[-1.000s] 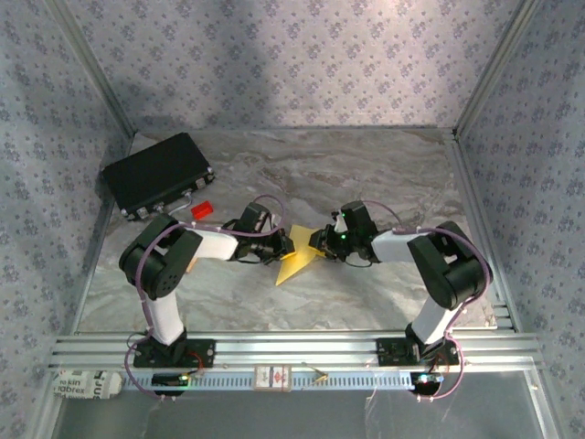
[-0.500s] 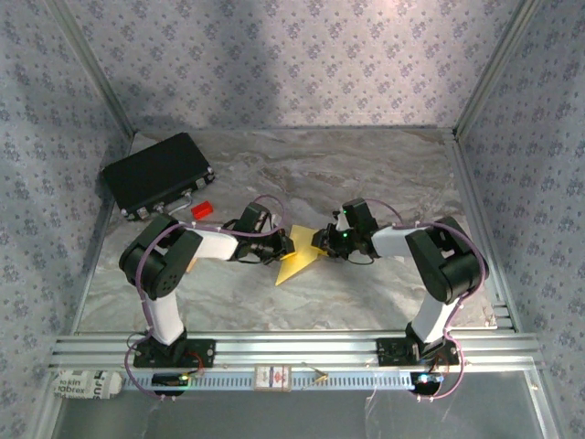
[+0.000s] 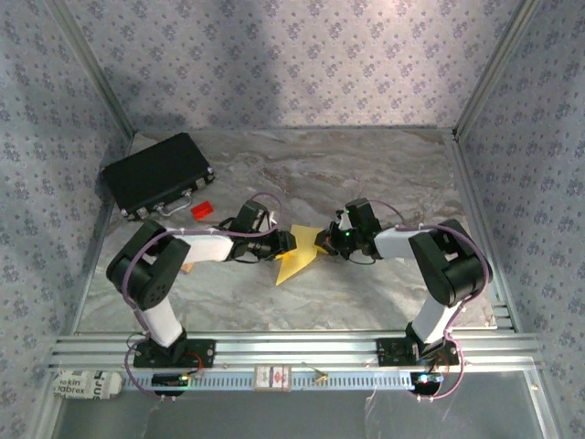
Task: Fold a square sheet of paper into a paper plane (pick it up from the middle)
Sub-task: Fold the wing for the fifth time at the center of the table.
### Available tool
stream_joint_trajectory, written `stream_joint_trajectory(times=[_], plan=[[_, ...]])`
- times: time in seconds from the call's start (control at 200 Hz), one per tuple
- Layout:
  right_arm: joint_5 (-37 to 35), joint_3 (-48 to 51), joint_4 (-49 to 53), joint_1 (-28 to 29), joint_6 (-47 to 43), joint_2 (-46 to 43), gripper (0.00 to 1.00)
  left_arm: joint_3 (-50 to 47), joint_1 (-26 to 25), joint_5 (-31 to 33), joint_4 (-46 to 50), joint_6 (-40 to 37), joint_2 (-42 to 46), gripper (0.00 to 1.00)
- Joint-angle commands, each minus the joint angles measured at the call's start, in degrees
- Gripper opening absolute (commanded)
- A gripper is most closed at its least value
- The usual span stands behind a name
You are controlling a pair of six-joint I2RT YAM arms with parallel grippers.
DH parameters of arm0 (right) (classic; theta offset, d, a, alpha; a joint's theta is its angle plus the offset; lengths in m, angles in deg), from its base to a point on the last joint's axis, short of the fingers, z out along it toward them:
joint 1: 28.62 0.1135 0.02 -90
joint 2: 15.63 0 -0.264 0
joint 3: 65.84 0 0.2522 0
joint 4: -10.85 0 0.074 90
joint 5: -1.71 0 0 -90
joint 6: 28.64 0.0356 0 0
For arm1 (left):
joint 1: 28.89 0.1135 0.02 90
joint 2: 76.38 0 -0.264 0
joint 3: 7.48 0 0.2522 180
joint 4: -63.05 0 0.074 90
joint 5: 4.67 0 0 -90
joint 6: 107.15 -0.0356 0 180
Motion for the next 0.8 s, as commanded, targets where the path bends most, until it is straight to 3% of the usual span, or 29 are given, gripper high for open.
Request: stream_joint_trajectory(times=[0.0, 0.2, 0.52, 0.795], plan=[[-1.93, 0.43, -0.32, -0.36, 3.94, -3.15, 0.01, 0.84, -1.74, 6.22, 8.87, -7.07, 5.41, 0.41], [-2.72, 0.81, -0.52, -0.41, 7.20, -4.50, 0.01, 3.64, -9.00, 18.48, 20.31, -17.05, 8.77, 0.43], [-2.44, 1.02, -2.18, -0.50, 9.77, -4.59, 0.01, 7.63, -21.47, 36.20, 25.05, -24.07, 5.62, 0.48], [-2.66, 0.66, -1.15, -0.56, 9.47, -4.97, 0.01, 11.08, -25.77, 47.89, 28.61, -28.66, 1.33, 0.49]])
